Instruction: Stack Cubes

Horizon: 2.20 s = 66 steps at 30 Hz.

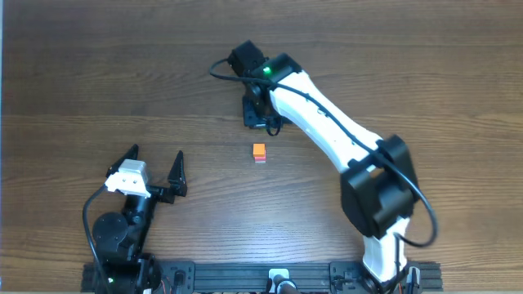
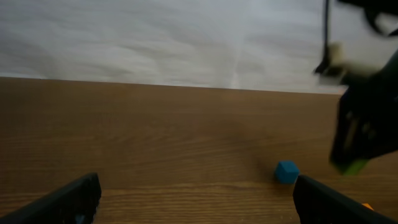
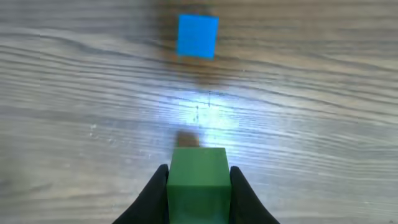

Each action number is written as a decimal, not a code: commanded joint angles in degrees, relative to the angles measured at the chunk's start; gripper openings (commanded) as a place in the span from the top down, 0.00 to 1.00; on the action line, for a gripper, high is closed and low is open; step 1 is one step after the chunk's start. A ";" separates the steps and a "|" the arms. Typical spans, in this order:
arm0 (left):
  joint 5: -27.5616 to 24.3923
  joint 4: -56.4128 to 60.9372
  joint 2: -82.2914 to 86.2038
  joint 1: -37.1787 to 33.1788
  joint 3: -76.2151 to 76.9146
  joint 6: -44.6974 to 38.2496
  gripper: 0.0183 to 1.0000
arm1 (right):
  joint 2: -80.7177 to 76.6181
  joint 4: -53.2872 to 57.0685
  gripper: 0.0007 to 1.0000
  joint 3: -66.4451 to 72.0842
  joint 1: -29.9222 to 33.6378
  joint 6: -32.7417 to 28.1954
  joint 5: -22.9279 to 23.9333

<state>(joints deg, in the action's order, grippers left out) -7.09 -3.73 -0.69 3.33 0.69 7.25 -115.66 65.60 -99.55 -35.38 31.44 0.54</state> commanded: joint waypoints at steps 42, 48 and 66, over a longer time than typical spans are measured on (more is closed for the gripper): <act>0.09 -0.02 0.33 0.26 -0.35 -0.83 0.00 | 7.69 -2.16 0.99 10.29 -7.48 9.33 1.86; 0.07 -0.04 0.31 0.26 -0.35 -0.83 0.00 | 7.58 -2.19 0.99 10.36 -7.48 11.87 2.97; 0.07 -0.02 0.31 0.26 -0.35 -0.83 0.00 | 5.86 -2.16 0.99 10.38 -7.50 12.50 2.95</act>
<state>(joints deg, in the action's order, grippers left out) -7.09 -3.73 -0.69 3.33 0.69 7.25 -108.92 63.57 -89.67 -42.48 43.38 2.37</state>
